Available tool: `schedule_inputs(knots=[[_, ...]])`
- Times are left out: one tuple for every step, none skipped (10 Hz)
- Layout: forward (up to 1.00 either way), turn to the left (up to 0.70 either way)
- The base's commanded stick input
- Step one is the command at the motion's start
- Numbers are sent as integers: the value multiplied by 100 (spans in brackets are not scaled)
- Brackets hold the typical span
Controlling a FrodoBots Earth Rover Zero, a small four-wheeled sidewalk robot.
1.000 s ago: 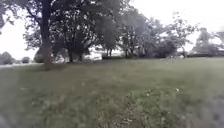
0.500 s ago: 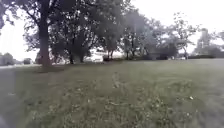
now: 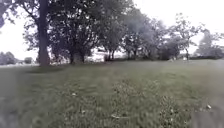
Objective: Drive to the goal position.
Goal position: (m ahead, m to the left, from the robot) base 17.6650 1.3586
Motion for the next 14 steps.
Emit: schedule_inputs(knots=[[70, 0], [70, 0], [70, 0], [70, 0], [70, 0], [70, 0], [70, 0], [70, 0], [70, 0], [70, 5], [70, 15], [70, 22], [70, 4], [70, 0]])
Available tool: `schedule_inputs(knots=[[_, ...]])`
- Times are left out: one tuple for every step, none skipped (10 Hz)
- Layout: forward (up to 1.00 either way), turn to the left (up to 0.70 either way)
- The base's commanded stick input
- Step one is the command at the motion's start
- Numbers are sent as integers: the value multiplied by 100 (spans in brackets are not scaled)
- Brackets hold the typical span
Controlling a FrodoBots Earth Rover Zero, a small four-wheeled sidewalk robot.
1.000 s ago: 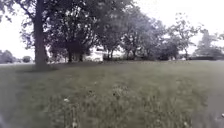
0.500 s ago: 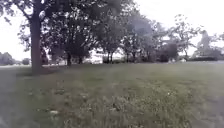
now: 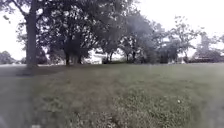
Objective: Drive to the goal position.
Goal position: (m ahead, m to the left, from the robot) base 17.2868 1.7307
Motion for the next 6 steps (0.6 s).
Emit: schedule_inputs(knots=[[70, 0], [70, 0], [70, 0], [70, 0], [70, 0], [70, 0]])
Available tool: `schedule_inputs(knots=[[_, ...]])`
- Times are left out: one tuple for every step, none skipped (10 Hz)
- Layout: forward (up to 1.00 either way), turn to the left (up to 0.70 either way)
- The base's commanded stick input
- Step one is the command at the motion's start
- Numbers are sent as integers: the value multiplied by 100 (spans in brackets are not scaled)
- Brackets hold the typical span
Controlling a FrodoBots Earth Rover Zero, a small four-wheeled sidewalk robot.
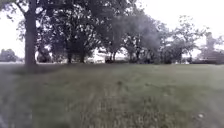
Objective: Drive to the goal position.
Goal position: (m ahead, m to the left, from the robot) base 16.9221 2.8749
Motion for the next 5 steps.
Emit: schedule_inputs(knots=[[70, 0], [70, 0], [70, 0], [70, 0], [70, 0]])
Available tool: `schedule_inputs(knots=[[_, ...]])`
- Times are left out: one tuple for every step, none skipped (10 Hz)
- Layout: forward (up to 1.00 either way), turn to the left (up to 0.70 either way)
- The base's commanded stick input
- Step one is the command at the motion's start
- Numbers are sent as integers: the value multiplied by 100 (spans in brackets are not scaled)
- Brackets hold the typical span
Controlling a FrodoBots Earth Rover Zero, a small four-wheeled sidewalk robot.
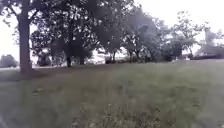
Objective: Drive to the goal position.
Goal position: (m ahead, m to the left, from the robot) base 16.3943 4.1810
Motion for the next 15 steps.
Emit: schedule_inputs(knots=[[70, 0], [70, 0], [70, 0], [70, 0], [70, 0], [70, 0], [70, 0], [70, 0], [70, 0], [70, 0], [70, 0], [70, 0], [70, 0], [70, 0], [70, 0]])
